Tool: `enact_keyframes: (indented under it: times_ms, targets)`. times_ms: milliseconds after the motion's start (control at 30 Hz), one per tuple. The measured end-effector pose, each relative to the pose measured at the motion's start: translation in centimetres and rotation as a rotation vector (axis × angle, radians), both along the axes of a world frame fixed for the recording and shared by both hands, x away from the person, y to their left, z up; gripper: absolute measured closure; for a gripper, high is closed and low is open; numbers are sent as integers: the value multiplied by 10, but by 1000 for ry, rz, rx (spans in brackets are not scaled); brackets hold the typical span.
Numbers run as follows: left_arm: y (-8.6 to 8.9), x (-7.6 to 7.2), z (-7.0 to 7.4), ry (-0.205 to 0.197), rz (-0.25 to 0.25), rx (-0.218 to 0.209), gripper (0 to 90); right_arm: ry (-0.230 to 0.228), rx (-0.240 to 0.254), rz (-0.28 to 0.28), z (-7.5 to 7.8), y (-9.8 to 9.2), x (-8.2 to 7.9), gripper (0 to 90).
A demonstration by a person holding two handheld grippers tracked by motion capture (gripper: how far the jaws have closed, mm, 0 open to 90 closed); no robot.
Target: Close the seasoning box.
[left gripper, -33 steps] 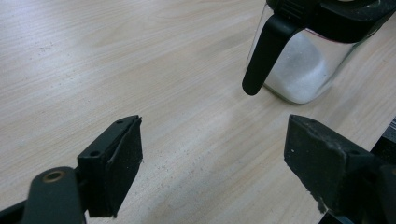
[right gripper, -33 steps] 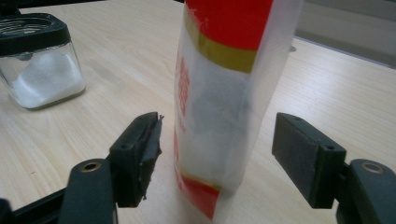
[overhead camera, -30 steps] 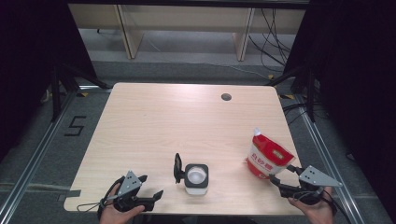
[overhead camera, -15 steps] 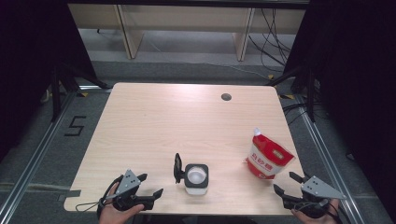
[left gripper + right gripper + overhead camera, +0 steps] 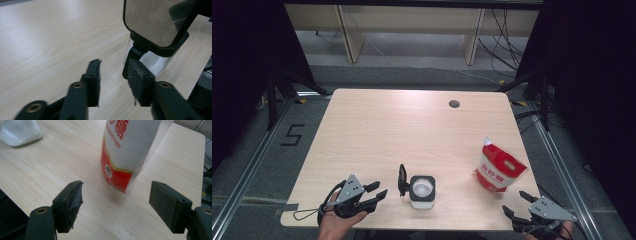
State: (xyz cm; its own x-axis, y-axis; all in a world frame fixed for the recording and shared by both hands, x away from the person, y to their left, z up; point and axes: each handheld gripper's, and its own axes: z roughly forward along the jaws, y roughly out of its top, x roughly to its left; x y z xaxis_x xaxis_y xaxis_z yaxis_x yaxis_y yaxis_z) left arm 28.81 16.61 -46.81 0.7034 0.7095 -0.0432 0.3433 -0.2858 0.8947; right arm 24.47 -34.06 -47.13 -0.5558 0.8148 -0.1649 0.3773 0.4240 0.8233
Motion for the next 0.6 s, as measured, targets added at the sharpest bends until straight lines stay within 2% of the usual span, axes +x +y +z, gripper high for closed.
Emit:
enact_keyframes:
  times_ms: [100, 200, 300, 367, 400, 467, 567, 600]
  targets:
    - [-2, 2, 3, -17, -8, 8, 793, 3, 1, -6, 1, 1, -2, 275]
    - [-10, 6, 10, -41, -30, 25, 860, -10, -9, -1, 3, 3, -6, 279]
    - [-15, 7, 16, -51, -50, 28, 888, -19, -16, 1, 3, 4, -6, 281]
    - [-17, 7, 18, -54, -60, 14, 889, -22, -19, 4, 3, 4, -6, 281]
    - [-21, 7, 23, -64, -68, 8, 889, -10, -22, 5, 2, 5, -6, 281]
    - [-25, 6, 28, -72, -80, 8, 890, -16, -34, 7, 2, 5, -6, 281]
    - [-28, 6, 33, -79, -98, 16, 890, -23, -29, 3, 2, 7, -7, 282]
    - [-32, 5, 36, -81, -103, 6, 890, -13, -22, -4, 3, 7, -8, 282]
